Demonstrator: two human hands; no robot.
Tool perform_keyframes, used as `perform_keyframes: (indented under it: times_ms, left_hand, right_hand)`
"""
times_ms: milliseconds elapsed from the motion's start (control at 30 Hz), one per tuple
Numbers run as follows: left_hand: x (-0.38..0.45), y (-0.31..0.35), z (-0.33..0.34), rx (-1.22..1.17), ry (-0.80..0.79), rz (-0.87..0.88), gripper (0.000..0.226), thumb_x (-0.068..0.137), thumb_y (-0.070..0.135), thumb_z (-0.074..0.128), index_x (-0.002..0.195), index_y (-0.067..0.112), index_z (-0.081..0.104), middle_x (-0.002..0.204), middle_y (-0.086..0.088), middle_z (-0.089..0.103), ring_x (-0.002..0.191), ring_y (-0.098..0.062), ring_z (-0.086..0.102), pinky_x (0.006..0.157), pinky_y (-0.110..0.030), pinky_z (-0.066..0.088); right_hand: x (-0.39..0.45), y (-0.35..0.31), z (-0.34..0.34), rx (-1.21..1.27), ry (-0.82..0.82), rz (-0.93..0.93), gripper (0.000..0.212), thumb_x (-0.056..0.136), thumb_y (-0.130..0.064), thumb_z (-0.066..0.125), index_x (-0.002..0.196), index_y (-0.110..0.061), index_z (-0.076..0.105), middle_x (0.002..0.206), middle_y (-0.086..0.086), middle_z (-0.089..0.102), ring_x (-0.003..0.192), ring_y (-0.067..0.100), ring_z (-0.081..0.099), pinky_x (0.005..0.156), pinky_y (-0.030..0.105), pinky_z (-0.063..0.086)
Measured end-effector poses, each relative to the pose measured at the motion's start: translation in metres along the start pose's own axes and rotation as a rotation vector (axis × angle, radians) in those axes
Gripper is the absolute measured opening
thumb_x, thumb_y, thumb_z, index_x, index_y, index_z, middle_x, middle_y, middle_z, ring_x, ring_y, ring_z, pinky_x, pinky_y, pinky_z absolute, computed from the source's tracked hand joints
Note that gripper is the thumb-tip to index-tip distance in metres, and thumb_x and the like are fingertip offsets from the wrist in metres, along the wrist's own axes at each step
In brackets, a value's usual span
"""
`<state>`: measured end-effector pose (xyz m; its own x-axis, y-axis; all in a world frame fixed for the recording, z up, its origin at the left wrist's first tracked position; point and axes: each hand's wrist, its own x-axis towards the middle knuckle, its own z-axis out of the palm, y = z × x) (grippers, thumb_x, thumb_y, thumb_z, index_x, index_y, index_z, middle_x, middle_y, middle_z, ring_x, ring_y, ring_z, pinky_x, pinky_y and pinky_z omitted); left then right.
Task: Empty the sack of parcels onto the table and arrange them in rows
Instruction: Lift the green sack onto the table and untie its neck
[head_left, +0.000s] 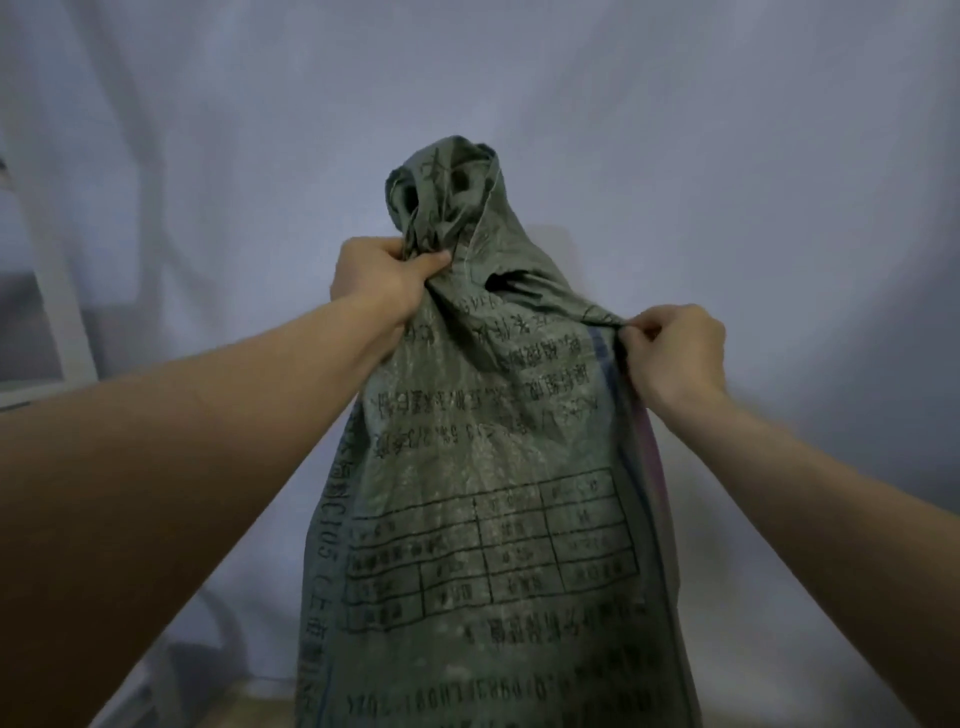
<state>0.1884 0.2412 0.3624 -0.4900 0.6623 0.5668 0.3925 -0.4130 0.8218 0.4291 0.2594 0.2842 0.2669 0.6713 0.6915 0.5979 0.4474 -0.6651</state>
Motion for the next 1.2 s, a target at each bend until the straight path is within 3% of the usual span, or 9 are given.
perform_keyframes:
  times_ms: [200,300,467,667,800,967,1033,1133,1200]
  left_hand:
    - [-0.018,-0.064,-0.018,-0.023,-0.127,-0.179,0.021,0.070,0.029,0.089,0.075,0.021,0.070,0.082,0.000,0.071,0.085,-0.024,0.071,0.088,-0.040,0.058]
    - [-0.012,-0.057,-0.020,-0.073,-0.137,-0.154,0.023,0.073,0.028,0.087,0.087,0.017,0.073,0.083,0.000,0.072,0.083,-0.023,0.071,0.086,-0.038,0.059]
    - [0.002,-0.045,-0.032,-0.065,-0.145,-0.110,0.020,0.072,0.029,0.088,0.078,0.022,0.070,0.085,0.000,0.072,0.082,-0.020,0.071,0.083,-0.034,0.059]
    - [-0.003,-0.084,-0.055,0.009,-0.225,-0.177,0.043,0.077,0.023,0.084,0.112,0.002,0.070,0.097,-0.003,0.069,0.087,-0.018,0.065,0.080,-0.025,0.049]
    - [0.015,-0.063,-0.057,-0.058,-0.243,-0.141,0.040,0.079,0.023,0.083,0.112,0.006,0.069,0.093,0.000,0.069,0.079,-0.011,0.064,0.067,-0.021,0.051]
    - [0.038,-0.048,-0.056,-0.184,-0.220,-0.051,0.027,0.078,0.025,0.083,0.100,0.012,0.073,0.090,0.001,0.072,0.082,-0.013,0.070,0.078,-0.026,0.058]
    - [0.038,-0.068,-0.058,-0.177,-0.209,-0.064,0.022,0.079,0.026,0.083,0.094,0.013,0.074,0.092,-0.001,0.073,0.082,-0.014,0.070,0.078,-0.027,0.058]
    - [0.026,-0.098,-0.058,-0.146,-0.249,-0.170,0.039,0.081,0.022,0.081,0.113,0.005,0.070,0.103,-0.002,0.070,0.074,-0.007,0.063,0.067,-0.017,0.052]
    - [0.023,-0.094,-0.052,-0.185,-0.250,-0.200,0.042,0.082,0.022,0.080,0.117,0.005,0.068,0.106,-0.003,0.069,0.073,-0.007,0.063,0.070,-0.018,0.052]
  right_hand:
    - [-0.031,0.016,0.025,-0.125,-0.263,0.126,0.018,0.091,-0.009,0.062,0.081,-0.004,0.076,0.080,0.018,0.072,0.078,0.035,0.070,0.080,0.042,0.059]
    - [-0.028,0.009,0.023,-0.080,-0.205,0.142,0.017,0.092,-0.010,0.063,0.080,-0.008,0.075,0.082,0.017,0.072,0.080,0.035,0.069,0.080,0.043,0.059]
    - [-0.031,-0.009,0.027,-0.045,-0.175,0.137,0.016,0.094,-0.010,0.060,0.085,-0.006,0.073,0.089,0.017,0.071,0.087,0.036,0.067,0.081,0.042,0.057]
    - [-0.047,-0.015,0.046,-0.184,-0.274,0.147,0.017,0.093,-0.007,0.060,0.090,0.002,0.074,0.092,0.019,0.071,0.087,0.035,0.067,0.080,0.038,0.058]
    - [-0.028,-0.038,0.052,-0.218,-0.127,0.174,0.022,0.092,-0.001,0.051,0.088,0.006,0.071,0.093,0.021,0.070,0.084,0.035,0.065,0.070,0.033,0.052]
    - [-0.015,-0.068,0.047,-0.127,0.204,0.068,0.025,0.097,-0.005,0.044,0.094,0.003,0.068,0.094,0.009,0.063,0.089,0.023,0.057,0.075,0.030,0.043]
    - [-0.026,-0.064,0.054,-0.128,0.159,0.036,0.023,0.099,-0.007,0.044,0.096,-0.002,0.066,0.094,0.007,0.060,0.087,0.022,0.055,0.074,0.031,0.042]
    - [-0.036,-0.055,0.065,-0.211,-0.044,0.134,0.023,0.097,-0.003,0.047,0.092,0.003,0.068,0.095,0.017,0.067,0.085,0.031,0.062,0.075,0.039,0.052]
    - [-0.027,-0.060,0.062,-0.215,0.002,0.145,0.023,0.095,-0.001,0.046,0.090,0.004,0.068,0.099,0.020,0.068,0.091,0.035,0.063,0.075,0.038,0.051]
